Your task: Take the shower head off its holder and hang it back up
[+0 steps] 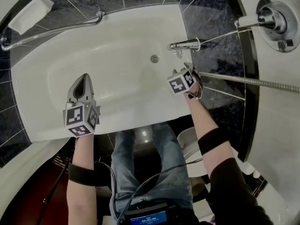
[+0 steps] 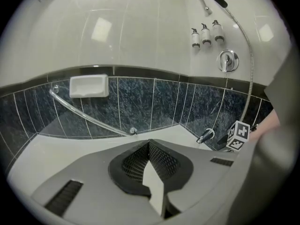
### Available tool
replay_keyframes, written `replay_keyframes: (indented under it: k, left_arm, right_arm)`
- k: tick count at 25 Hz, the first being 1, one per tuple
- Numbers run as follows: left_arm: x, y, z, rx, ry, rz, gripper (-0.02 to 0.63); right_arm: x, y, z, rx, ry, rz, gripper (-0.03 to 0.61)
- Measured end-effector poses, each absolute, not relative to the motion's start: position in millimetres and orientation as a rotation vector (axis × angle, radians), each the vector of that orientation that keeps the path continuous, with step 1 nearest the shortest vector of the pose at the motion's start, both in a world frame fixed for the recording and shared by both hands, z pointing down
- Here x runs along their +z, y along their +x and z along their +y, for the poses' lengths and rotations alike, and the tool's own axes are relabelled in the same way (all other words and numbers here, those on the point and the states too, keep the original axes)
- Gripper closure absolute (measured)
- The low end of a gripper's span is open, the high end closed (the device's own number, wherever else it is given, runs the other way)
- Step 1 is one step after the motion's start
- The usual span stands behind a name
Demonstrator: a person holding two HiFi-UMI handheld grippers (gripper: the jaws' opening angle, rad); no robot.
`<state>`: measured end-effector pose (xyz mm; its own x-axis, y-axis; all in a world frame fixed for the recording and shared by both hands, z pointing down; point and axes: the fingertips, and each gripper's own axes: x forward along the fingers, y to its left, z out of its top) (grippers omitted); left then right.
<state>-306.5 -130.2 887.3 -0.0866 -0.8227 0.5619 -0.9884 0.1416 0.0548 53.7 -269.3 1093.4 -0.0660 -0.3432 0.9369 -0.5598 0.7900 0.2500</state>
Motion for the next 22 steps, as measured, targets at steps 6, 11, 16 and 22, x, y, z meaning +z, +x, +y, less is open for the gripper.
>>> replay_keyframes:
  k: [6, 11, 16, 22]
  left_arm:
    - [863.2, -307.5, -132.9, 0.46, 1.739, -1.975, 0.607]
    - [821.3, -306.5, -126.6, 0.439, 1.741, -1.985, 0.607]
    - [762.4, -306.2, -111.9, 0.432, 1.74, -2.004, 0.607]
    - [686.8, -312.3, -87.0, 0.396, 1.73, -2.056, 0.607]
  right_arm:
    - [1054.0, 43.3, -274.6, 0.205, 0.774, -1.759, 0.31]
    - [987.7, 25.1, -274.1, 0.25, 0.841, -1.875, 0.314]
    - [895.8, 0.6, -268.4, 0.259, 0.891, -1.993, 0.413]
    - [791.2, -19.8, -245.2, 0.297, 0.922, -2.136, 0.547]
